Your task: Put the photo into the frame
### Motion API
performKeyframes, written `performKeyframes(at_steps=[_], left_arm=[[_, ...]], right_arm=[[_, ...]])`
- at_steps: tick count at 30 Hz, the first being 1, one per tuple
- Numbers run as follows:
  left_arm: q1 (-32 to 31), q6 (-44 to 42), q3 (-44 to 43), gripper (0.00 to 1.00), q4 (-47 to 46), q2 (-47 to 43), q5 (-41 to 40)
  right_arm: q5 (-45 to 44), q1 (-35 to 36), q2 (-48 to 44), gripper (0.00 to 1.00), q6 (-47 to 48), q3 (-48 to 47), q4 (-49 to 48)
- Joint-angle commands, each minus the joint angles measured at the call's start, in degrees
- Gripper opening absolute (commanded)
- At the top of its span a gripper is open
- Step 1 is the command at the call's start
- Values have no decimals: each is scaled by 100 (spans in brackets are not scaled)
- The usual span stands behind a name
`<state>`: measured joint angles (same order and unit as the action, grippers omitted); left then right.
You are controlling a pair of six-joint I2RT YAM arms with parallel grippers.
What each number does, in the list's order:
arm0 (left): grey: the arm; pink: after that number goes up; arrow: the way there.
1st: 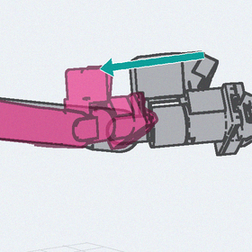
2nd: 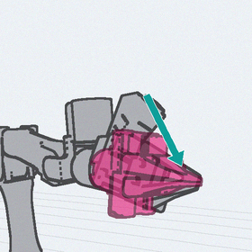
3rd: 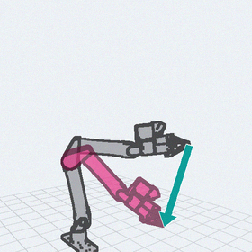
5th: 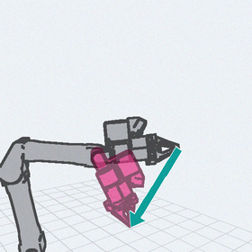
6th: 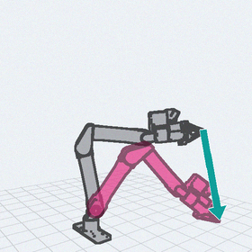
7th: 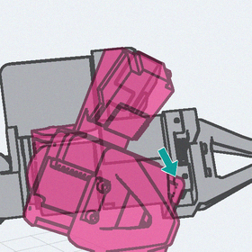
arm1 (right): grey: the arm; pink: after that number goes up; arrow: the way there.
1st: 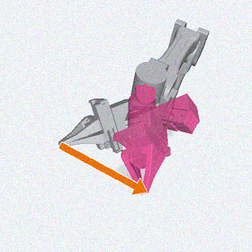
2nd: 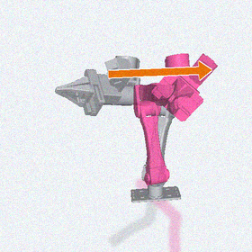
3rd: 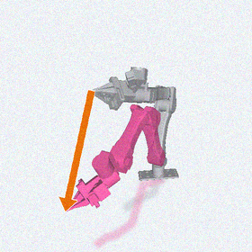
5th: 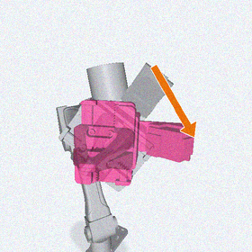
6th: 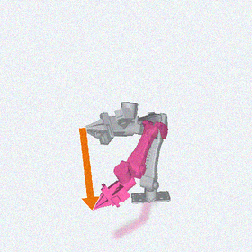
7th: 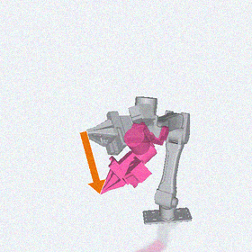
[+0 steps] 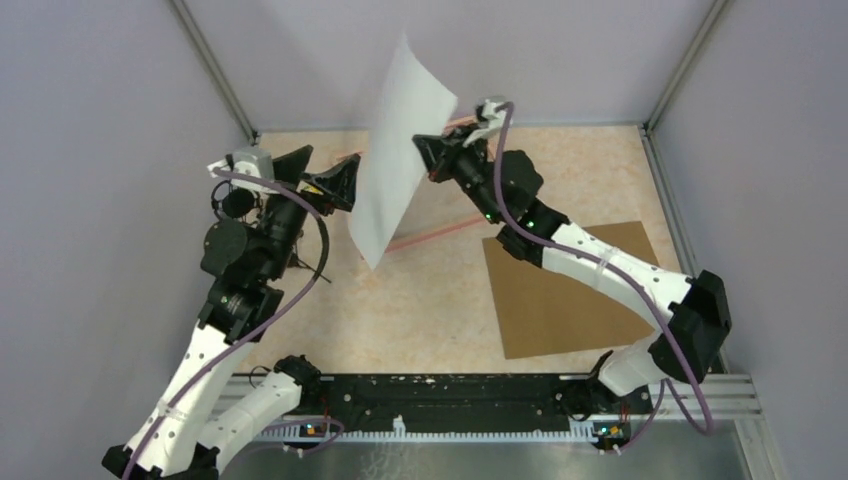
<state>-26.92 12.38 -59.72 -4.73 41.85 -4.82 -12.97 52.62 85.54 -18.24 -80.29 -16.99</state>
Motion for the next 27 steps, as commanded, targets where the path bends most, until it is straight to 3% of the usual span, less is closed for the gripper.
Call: performKeyframes(at_steps=[1, 4, 10, 15, 21, 27], left_arm=[[32, -179, 295, 98, -582, 287, -79], [235, -111, 497, 99, -635, 467, 322], [846, 368, 624, 99, -720, 905, 1391], [1350, 996, 807, 99, -1004, 1071, 2091], [1374, 1179, 804, 99, -1009, 1093, 2273], [1368, 1218, 820, 99, -973, 953, 2203]], right_arm=[[-21, -929, -455, 0, -1594, 1763, -2003], [111, -1428, -201, 0, -2356, 2866, -3130], [-350, -2031, 820, 0, -3130, 3204, -3645], [-1236, -2030, 984, 0, -2985, 3372, -3520], [-2328, -2037, 832, 0, -2968, 3432, -2947], [-2428, -1959, 1145, 0, -3623, 3436, -2947]])
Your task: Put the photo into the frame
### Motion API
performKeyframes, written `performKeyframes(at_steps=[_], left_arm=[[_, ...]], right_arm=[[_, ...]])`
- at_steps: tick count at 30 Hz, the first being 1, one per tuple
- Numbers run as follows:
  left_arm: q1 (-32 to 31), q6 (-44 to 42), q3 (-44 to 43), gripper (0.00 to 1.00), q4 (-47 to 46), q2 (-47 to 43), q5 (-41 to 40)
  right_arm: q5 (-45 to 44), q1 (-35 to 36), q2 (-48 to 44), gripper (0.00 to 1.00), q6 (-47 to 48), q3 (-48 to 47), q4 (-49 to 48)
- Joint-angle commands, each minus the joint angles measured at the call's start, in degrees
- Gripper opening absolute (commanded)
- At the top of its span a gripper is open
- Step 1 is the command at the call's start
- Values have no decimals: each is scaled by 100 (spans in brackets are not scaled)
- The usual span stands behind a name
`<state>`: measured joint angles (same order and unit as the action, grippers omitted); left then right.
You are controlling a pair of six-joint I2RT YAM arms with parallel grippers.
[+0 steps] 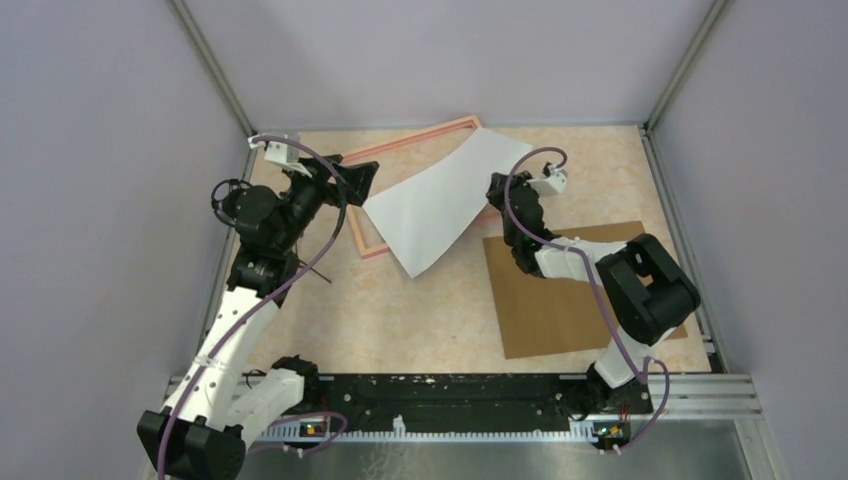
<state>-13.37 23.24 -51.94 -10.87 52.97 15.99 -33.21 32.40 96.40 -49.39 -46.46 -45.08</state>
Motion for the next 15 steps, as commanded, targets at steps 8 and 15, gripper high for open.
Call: performKeyframes(at_steps=[8, 15], left_arm=[[8, 226, 79, 99, -383, -180, 127], [9, 241, 88, 99, -383, -221, 102]], right_arm=[[-1453, 730, 826, 0, -762, -795, 554], [-1755, 810, 1250, 0, -867, -1571, 1028]])
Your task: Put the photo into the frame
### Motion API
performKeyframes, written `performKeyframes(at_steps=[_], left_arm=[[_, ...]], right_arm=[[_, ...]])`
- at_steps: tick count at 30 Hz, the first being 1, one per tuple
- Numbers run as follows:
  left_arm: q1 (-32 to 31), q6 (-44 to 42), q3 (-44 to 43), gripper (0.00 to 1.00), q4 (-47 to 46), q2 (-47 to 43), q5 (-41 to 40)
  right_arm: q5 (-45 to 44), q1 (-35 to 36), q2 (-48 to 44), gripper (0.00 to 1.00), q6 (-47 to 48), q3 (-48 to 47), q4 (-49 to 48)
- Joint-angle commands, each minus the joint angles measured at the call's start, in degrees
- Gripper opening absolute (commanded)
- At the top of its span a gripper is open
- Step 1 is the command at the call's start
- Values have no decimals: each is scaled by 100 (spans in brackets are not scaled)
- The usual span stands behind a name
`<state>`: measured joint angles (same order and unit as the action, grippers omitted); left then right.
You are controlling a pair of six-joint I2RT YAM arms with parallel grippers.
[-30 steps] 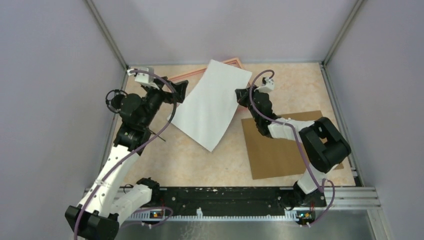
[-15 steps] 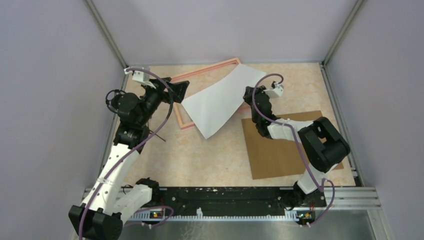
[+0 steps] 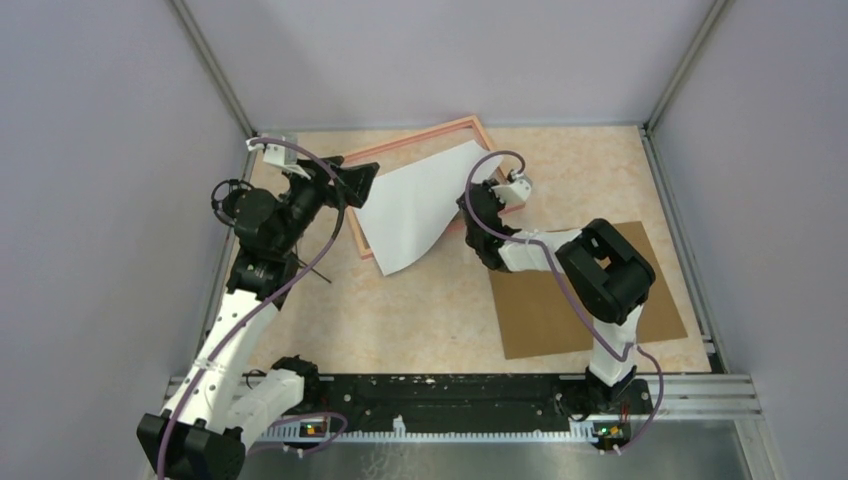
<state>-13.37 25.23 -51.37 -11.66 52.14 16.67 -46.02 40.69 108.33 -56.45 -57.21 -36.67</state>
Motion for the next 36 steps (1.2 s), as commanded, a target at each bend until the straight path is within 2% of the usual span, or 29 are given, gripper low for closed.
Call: performKeyframes(at_steps=[1, 7, 14, 20, 24, 29, 32, 36], left_arm=[[9, 47, 35, 99, -302, -134, 33], [1, 52, 65, 99, -334, -115, 30], [-8, 34, 75, 99, -319, -100, 0], [-13, 33, 66, 99, -321, -81, 5], [-4, 4, 57, 99, -287, -52, -8], [1, 34, 53, 99, -311, -37, 39], [-4, 22, 66, 99, -322, -43, 32], [1, 7, 75, 99, -312, -58, 23]], right_arm=[[-535, -19, 105, 0, -184, -590, 206], [-908, -35, 450, 0, -383, -1049, 383], [-1256, 5, 617, 0, -183, -1285, 214], [-1046, 140, 1116, 0, -303, -1802, 316], [-772, 220, 1267, 1, -16, -1898, -59], [-692, 216, 1222, 18, -61, -1802, -1], [-332, 221, 1202, 30, 228, -1548, -518], [26, 220, 1049, 50, 296, -1187, -634]])
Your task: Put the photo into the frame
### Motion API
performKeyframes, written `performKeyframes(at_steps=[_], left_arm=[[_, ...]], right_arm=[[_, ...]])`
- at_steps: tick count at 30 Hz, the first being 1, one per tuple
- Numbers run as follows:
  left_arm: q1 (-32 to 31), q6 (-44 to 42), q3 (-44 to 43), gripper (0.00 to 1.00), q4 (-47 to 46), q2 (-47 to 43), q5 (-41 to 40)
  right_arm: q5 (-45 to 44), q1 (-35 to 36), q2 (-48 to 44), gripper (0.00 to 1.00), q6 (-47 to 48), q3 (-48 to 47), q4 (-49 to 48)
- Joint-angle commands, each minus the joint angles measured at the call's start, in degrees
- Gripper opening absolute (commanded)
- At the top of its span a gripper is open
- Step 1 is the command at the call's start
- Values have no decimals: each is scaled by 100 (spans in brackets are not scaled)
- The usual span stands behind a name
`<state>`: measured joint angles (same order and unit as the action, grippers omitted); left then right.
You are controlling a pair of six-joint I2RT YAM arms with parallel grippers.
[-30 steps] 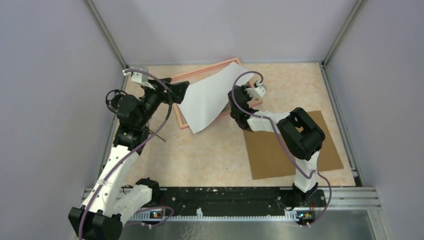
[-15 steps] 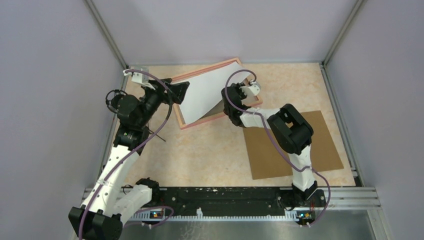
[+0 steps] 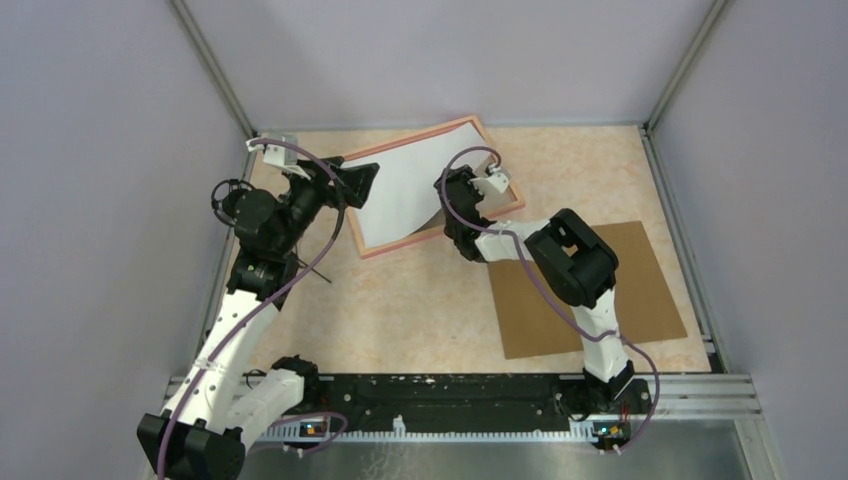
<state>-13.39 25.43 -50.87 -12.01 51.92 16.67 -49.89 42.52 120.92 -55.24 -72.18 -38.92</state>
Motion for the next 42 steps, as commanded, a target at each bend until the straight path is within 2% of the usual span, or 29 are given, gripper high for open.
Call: performKeyframes(at_steps=[1, 4, 7, 10, 20, 26, 30, 33, 34, 42], left_arm=[[2, -12, 18, 99, -284, -44, 29], [3, 18, 24, 99, -285, -76, 52], [3, 45, 31, 99, -308, -106, 84], [3, 63, 30, 99, -319, -126, 96], [3, 133, 53, 99, -385, -109, 164], [3, 129, 63, 99, -372, -121, 159], [3, 137, 64, 99, -383, -122, 171], [3, 138, 72, 99, -390, -134, 173], [3, 138, 75, 99, -390, -136, 175], [3, 170, 95, 99, -414, -164, 184]], right_arm=[[556, 18, -250, 54, 185, 405, -435], [1230, -69, -362, 62, 147, 599, -489], [1808, -129, -490, 75, -57, 722, -298], [2201, -135, -536, 80, -56, 775, -255], [2966, -434, -241, 83, -688, 661, -164], [3144, -455, 28, 83, -715, 369, -131], [3096, -456, -56, 86, -683, 294, 275], [3110, -449, -192, 98, -817, 295, 657], [3118, -440, -237, 99, -814, 291, 745], [3096, -368, -698, 99, -735, 430, 1339]])
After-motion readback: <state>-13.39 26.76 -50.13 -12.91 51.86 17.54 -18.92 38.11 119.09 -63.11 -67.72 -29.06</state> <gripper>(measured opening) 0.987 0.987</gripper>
